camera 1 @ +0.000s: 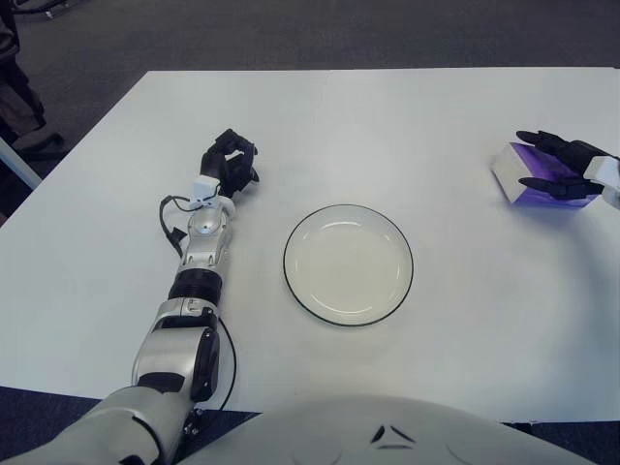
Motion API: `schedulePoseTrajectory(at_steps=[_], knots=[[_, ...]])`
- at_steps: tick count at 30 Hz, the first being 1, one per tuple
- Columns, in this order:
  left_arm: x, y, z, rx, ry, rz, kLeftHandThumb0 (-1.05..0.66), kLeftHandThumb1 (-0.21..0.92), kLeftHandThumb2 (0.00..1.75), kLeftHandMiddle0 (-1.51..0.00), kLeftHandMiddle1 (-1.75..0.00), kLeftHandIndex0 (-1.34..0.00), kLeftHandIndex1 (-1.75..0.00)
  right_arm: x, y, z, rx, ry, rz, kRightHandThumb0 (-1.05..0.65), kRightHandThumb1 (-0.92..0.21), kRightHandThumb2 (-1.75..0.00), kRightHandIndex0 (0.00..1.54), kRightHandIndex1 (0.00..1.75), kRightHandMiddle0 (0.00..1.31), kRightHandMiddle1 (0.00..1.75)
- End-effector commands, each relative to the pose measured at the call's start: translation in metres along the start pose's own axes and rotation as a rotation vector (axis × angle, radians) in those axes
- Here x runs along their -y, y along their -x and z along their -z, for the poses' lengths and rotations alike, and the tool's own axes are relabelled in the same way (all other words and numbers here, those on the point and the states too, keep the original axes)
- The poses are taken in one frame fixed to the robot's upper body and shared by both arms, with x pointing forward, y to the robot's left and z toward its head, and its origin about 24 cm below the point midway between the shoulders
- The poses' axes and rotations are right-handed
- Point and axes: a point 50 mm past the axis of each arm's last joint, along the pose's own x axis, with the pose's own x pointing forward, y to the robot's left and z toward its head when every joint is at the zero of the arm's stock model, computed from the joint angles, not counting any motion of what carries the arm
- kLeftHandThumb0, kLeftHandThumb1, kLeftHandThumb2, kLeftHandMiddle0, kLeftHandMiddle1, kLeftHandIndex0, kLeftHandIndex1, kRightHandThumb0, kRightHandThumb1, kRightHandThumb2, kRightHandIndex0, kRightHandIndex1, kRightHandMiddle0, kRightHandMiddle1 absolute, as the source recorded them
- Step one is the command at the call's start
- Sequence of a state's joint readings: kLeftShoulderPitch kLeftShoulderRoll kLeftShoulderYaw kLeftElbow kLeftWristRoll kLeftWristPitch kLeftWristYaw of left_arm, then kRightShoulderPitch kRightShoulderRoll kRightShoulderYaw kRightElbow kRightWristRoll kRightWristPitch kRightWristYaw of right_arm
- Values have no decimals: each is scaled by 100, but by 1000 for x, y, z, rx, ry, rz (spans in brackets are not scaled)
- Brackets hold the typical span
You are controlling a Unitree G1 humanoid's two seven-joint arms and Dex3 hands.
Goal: Put the tissue paper into the plate.
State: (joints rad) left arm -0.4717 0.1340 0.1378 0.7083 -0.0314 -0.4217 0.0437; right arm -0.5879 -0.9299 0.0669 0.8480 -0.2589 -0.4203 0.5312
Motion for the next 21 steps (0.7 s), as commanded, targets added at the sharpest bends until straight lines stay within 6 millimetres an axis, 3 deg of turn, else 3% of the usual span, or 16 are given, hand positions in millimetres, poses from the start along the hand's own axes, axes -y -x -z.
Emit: schedulePoseTrajectory(at_steps=[1,9,21], knots=[[-5,47,53,-203,-19,-13,-39,92,45,-95,-175,-68,-175,-27,2,21,-93,-19,-157,-92,-92,-56,0,0,1,1],[-4,48,52,-198,-16,-14,-39,92,45,-95,-175,-68,-175,-30,3,25,-106,1,-201,-91,-92,-55,0,0,1,1],[-3,49,52,-195,-12,-15,-39,92,45,-95,-175,-68,-175,-35,-1,26,-188,199,-227,-96,-92,-55,0,0,0,0]])
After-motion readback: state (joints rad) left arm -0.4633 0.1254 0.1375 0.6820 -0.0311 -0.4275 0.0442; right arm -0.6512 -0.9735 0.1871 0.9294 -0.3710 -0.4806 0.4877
